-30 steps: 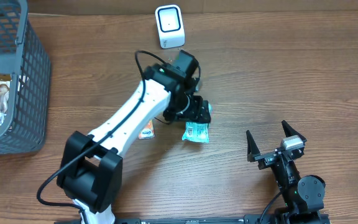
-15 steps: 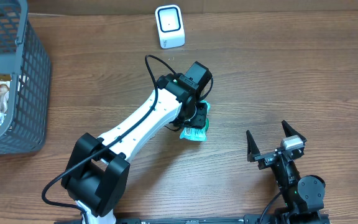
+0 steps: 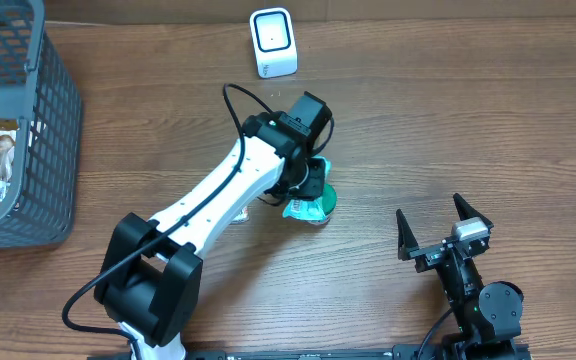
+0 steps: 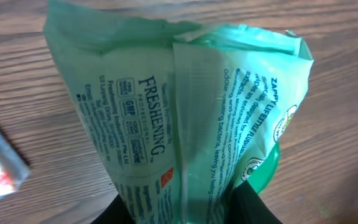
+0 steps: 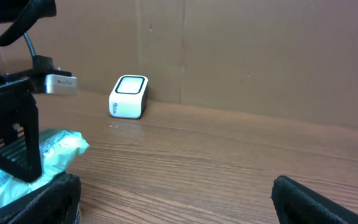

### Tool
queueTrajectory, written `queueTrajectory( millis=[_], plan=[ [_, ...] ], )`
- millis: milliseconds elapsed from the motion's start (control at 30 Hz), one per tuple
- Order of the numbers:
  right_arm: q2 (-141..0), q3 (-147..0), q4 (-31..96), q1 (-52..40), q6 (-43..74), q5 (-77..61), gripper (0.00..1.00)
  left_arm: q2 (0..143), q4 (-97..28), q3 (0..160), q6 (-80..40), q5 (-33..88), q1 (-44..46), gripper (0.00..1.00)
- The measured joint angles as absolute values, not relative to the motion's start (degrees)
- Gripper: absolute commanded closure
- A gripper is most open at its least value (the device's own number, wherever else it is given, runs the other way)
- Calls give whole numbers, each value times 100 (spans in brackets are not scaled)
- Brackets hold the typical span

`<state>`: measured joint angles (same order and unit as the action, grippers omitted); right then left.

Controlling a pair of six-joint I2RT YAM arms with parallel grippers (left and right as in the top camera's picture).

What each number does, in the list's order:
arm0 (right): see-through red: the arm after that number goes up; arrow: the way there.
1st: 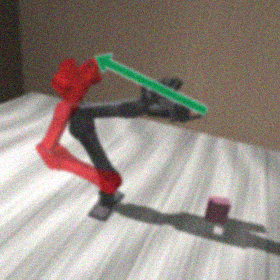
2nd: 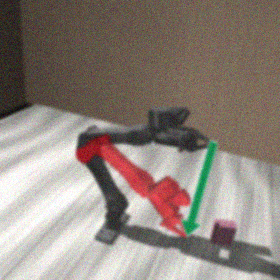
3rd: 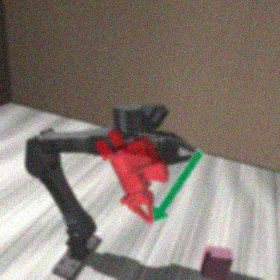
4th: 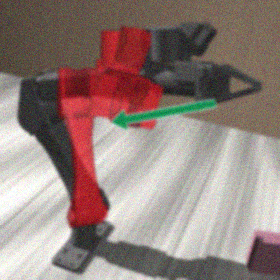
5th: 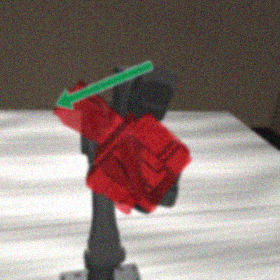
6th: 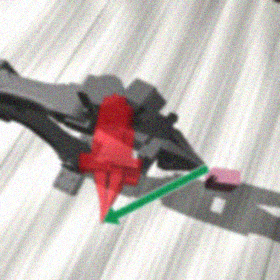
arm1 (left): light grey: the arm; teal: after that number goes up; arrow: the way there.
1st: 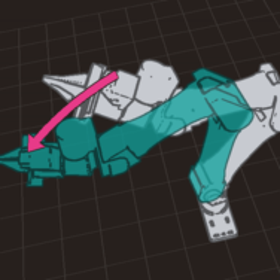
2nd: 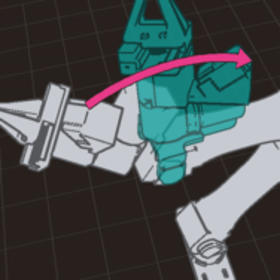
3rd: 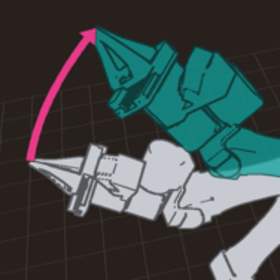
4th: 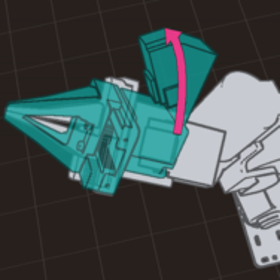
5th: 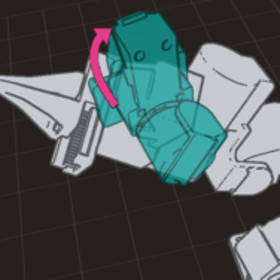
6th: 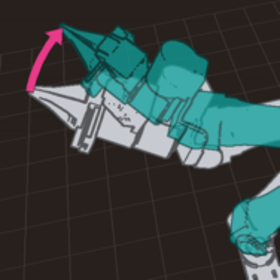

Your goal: Scan the item barcode

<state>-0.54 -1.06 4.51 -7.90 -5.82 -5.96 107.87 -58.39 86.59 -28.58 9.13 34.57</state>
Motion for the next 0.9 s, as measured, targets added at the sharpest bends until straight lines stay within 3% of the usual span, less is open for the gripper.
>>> queueTrajectory(
  millis=[533,900],
  plan=[
    [-54,-106,451,-790,-585,-598,0,10698,-6469,8663,-2858,178,2995,74],
    [-54,-106,451,-790,-582,-598,0,10680,-5422,7955,-2862,97,3221,73]
  ],
)
